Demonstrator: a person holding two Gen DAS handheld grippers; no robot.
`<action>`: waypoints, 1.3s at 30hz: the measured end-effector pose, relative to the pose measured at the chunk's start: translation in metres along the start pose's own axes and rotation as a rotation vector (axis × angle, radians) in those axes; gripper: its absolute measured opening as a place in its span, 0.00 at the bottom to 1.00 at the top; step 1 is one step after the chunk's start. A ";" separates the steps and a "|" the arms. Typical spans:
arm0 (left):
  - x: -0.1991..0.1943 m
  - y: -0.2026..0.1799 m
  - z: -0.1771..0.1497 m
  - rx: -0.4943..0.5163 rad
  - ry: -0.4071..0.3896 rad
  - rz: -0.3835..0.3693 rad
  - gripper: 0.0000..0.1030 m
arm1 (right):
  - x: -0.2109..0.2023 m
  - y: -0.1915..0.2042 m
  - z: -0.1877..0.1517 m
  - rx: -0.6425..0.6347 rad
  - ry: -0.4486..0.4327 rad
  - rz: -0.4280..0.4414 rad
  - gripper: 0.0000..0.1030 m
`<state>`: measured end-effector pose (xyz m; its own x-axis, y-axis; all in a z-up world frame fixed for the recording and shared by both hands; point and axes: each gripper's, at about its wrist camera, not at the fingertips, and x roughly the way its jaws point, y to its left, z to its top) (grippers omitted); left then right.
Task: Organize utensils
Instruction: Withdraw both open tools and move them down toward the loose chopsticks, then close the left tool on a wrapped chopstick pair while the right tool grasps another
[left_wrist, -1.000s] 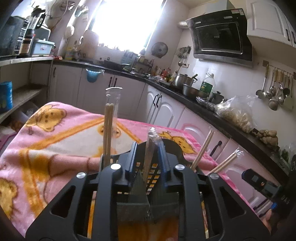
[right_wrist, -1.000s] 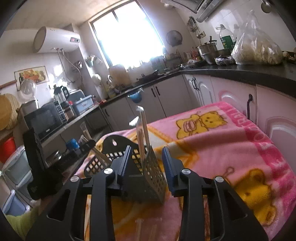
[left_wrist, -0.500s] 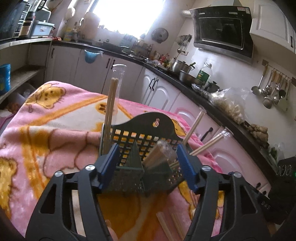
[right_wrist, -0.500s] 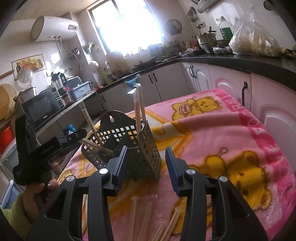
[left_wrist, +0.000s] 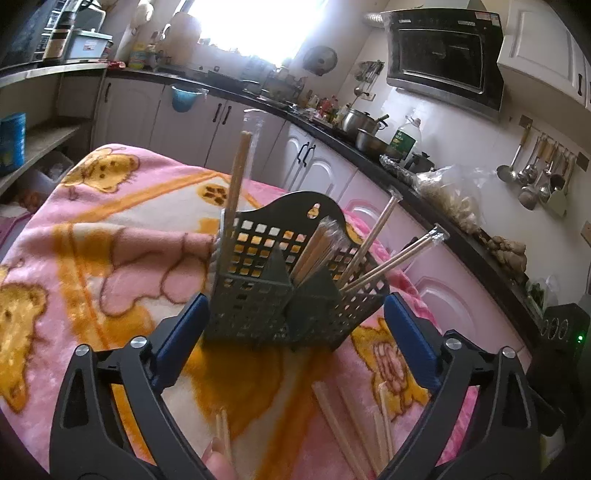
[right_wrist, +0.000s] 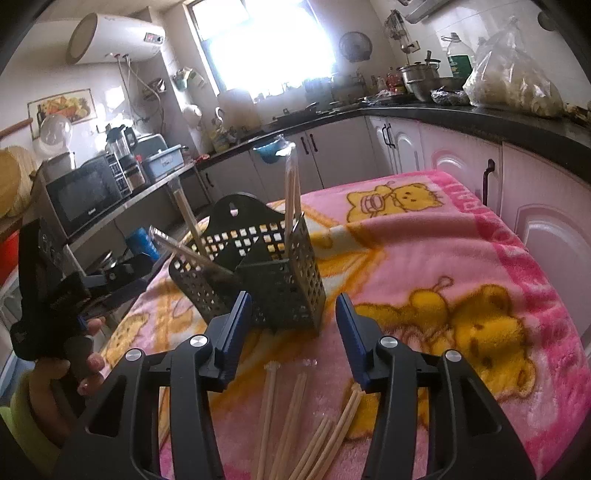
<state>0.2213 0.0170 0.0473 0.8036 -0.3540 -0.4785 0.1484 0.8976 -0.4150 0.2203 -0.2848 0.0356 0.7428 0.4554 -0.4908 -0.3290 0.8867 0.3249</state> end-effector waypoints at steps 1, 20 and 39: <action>-0.002 0.002 -0.002 -0.004 0.002 0.002 0.85 | 0.000 0.001 -0.002 -0.003 0.006 0.000 0.45; -0.026 0.038 -0.028 -0.063 0.038 0.083 0.86 | 0.007 0.018 -0.024 -0.045 0.085 0.015 0.45; -0.026 0.073 -0.069 -0.118 0.139 0.175 0.86 | 0.030 0.036 -0.051 -0.112 0.206 0.001 0.45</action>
<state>0.1714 0.0739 -0.0242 0.7230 -0.2363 -0.6492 -0.0607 0.9144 -0.4003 0.2007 -0.2351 -0.0087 0.6111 0.4530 -0.6492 -0.4012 0.8842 0.2393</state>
